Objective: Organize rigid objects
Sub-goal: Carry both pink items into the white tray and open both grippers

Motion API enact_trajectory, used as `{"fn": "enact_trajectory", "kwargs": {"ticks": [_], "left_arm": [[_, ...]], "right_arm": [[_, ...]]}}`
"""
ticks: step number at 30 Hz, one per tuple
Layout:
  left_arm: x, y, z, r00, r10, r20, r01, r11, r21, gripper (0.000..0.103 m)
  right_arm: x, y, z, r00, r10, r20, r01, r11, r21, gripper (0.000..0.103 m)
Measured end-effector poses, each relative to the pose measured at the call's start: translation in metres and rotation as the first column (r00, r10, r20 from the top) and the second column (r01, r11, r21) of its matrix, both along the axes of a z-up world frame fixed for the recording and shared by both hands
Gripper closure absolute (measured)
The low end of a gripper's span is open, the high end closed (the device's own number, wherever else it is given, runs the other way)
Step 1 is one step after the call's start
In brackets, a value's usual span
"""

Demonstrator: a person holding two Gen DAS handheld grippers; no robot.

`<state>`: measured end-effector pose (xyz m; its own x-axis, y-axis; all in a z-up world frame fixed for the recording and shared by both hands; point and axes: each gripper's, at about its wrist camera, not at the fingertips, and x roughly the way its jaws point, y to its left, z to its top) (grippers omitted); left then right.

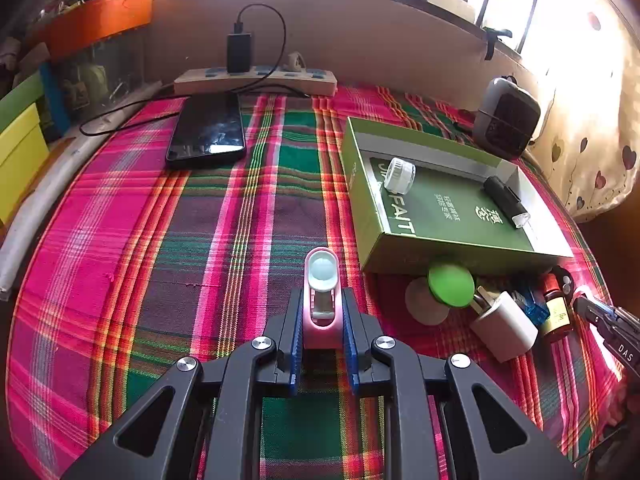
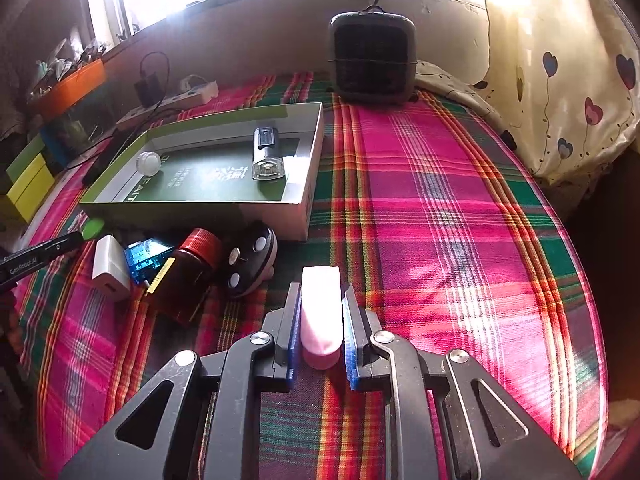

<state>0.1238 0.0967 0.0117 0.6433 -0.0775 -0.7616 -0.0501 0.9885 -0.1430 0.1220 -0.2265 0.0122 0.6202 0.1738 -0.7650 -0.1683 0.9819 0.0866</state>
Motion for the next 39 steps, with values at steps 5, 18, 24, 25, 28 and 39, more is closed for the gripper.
{"fn": "enact_trajectory", "kwargs": {"ticks": [5, 18, 24, 25, 28, 39], "left_arm": [[-0.005, -0.004, 0.02, 0.999, -0.024, 0.042, 0.024, 1.0, 0.004, 0.086], [0.028, -0.033, 0.055, 0.986, -0.147, 0.078, 0.149, 0.989, -0.017, 0.086], [0.051, -0.052, 0.05, 0.977, -0.207, 0.054, 0.208, 0.978, -0.016, 0.086], [0.055, -0.055, 0.049, 0.976, -0.211, 0.049, 0.211, 0.977, -0.013, 0.086], [0.067, -0.061, 0.046, 0.973, -0.228, 0.034, 0.228, 0.974, -0.005, 0.086], [0.096, -0.077, 0.03, 0.963, -0.271, -0.006, 0.271, 0.963, 0.001, 0.086]], "right_arm": [[-0.001, 0.002, 0.015, 1.0, 0.009, 0.028, -0.01, 1.0, 0.018, 0.085], [0.034, 0.019, 0.048, 0.996, 0.07, 0.051, -0.073, 0.995, 0.071, 0.085], [0.062, 0.035, 0.048, 0.994, 0.105, 0.024, -0.107, 0.991, 0.085, 0.085], [0.067, 0.038, 0.047, 0.994, 0.109, 0.018, -0.111, 0.99, 0.087, 0.085], [0.08, 0.047, 0.046, 0.992, 0.129, 0.009, -0.129, 0.987, 0.09, 0.085], [0.123, 0.078, 0.03, 0.977, 0.206, -0.052, -0.202, 0.976, 0.08, 0.085]]}}
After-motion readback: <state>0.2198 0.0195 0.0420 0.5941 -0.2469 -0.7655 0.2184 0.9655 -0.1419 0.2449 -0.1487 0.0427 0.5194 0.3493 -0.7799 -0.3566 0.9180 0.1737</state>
